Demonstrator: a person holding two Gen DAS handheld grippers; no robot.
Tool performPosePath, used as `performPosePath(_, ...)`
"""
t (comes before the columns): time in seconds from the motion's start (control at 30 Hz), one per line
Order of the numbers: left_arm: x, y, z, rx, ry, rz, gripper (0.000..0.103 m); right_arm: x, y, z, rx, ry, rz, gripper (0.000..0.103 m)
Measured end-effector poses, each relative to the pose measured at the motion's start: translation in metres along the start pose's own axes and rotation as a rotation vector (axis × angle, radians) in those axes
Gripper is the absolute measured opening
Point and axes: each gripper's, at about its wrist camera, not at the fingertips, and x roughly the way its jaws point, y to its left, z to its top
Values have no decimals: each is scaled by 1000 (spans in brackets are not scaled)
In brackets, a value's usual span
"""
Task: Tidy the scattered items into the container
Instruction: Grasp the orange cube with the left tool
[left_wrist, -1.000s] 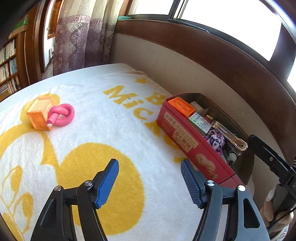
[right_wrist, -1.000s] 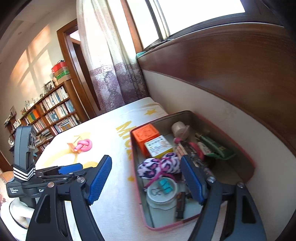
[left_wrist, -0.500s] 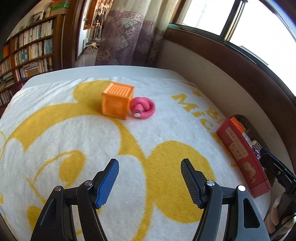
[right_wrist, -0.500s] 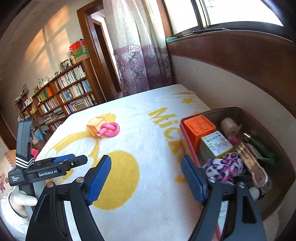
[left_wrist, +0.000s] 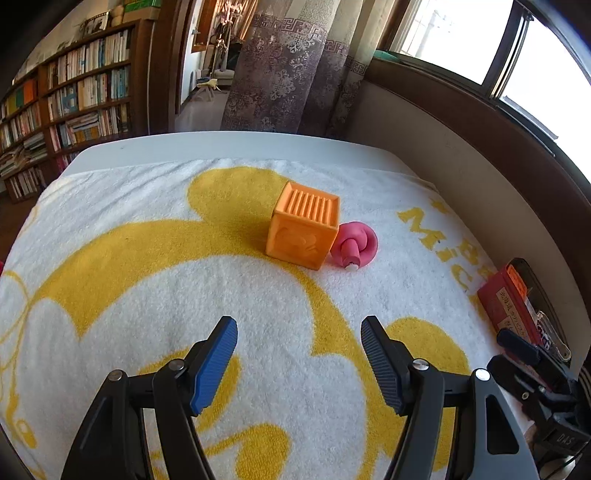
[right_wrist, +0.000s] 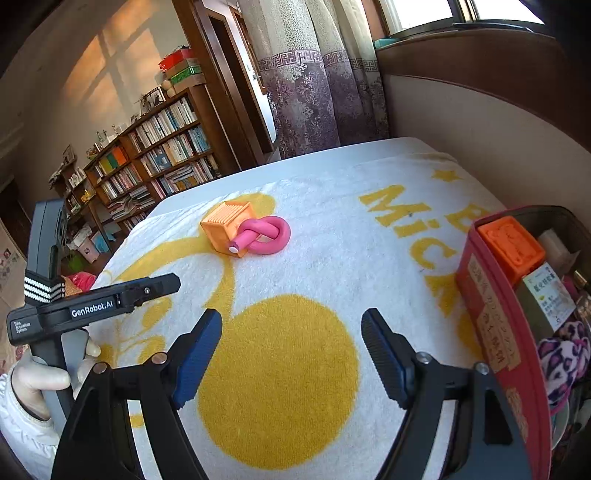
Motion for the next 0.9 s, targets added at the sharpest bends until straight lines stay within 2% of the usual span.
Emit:
performPosePath(0.2,19,-15,35,18,-56,-4,71,11,-14,-4,59,45,32,81)
performPosePath(0.37,43,-17,58,-12,-83,3,71,8,-15,-3,69,32,51,81)
performPosePath(0.4,48,-18,62,-14,-91,16,73,8,-15,-3,69,36,55,81)
performPosePath(0.43,51,-18,64,-6,-110,35,80,9,-15,-3,69,41,60,81)
performPosePath(0.5,56,-21,69,22,-135,72,81,11,-15,-3,65,49,67,81)
performPosePath(0.63,65,-19,75,57,-144,125,81,11,-13,-4,56,50,73,81)
performPosePath(0.9,74,12,76,-17,-119,99,83,14,-9,-6,43,63,80,81)
